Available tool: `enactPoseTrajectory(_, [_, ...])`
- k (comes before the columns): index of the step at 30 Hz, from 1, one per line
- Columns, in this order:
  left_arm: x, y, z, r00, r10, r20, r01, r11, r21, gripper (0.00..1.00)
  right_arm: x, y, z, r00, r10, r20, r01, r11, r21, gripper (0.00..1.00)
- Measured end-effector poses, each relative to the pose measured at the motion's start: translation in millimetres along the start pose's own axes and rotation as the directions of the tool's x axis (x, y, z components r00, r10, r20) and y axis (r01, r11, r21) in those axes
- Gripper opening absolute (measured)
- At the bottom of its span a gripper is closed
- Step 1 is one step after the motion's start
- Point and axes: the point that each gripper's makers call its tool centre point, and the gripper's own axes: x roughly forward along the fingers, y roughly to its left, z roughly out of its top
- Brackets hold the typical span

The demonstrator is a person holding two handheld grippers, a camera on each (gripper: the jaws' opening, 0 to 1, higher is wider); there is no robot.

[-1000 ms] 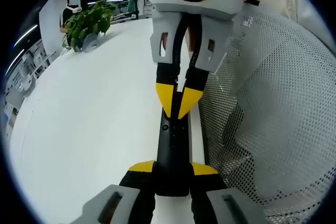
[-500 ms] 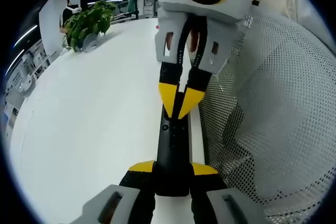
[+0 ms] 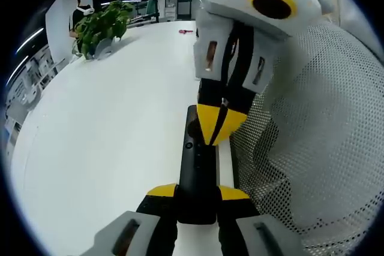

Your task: Press the specified remote control buttons in sequence, fully releasing each button before pressing the next.

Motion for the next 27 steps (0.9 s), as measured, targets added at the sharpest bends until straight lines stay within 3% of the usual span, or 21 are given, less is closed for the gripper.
enactPoseTrajectory(5, [0.0, 0.0, 0.0, 1.0, 0.001, -0.003, 0.0, 1.0, 0.004, 0.24, -1.2, 0.1, 0.6, 1.0, 0.002, -0.008, -0.002, 0.998, -0.058, 0.0])
enactPoseTrajectory(8, [-0.1, 0.0, 0.1, 1.0, 0.0, -0.005, 0.0, 1.0, 0.005, 0.24, -0.4, 0.3, 0.9, 0.999, 0.003, -0.034, -0.008, 0.99, -0.138, 0.0])
enactPoseTrajectory(13, [0.4, 0.1, -0.3, 1.0, 0.003, -0.011, -0.002, 1.0, 0.013, 0.24, 1.3, 2.2, 0.7, 0.996, -0.01, -0.092, -0.019, 0.951, -0.308, 0.0])
enactPoseTrajectory(21, [0.5, -0.1, -0.4, 1.0, 0.004, -0.015, -0.004, 1.0, 0.021, 0.24, 3.7, 4.3, 0.2, 0.988, -0.003, -0.153, -0.068, 0.887, -0.457, 0.0])
enactPoseTrajectory(24, [0.6, -0.1, -0.3, 1.0, 0.004, -0.016, -0.004, 1.0, 0.02, 0.24, 4.0, 3.0, 0.7, 0.987, 0.006, -0.158, -0.076, 0.896, -0.438, 0.0])
enactPoseTrajectory(26, [0.6, -0.1, -0.3, 1.0, 0.003, -0.015, -0.003, 1.0, 0.019, 0.24, 4.0, 2.6, -0.1, 0.989, 0.015, -0.149, -0.074, 0.914, -0.398, 0.0])
enactPoseTrajectory(27, [0.6, -0.2, -0.2, 1.0, 0.003, -0.014, -0.003, 1.0, 0.019, 0.24, 4.1, 2.8, -0.4, 0.991, 0.024, -0.134, -0.069, 0.938, -0.34, 0.0])
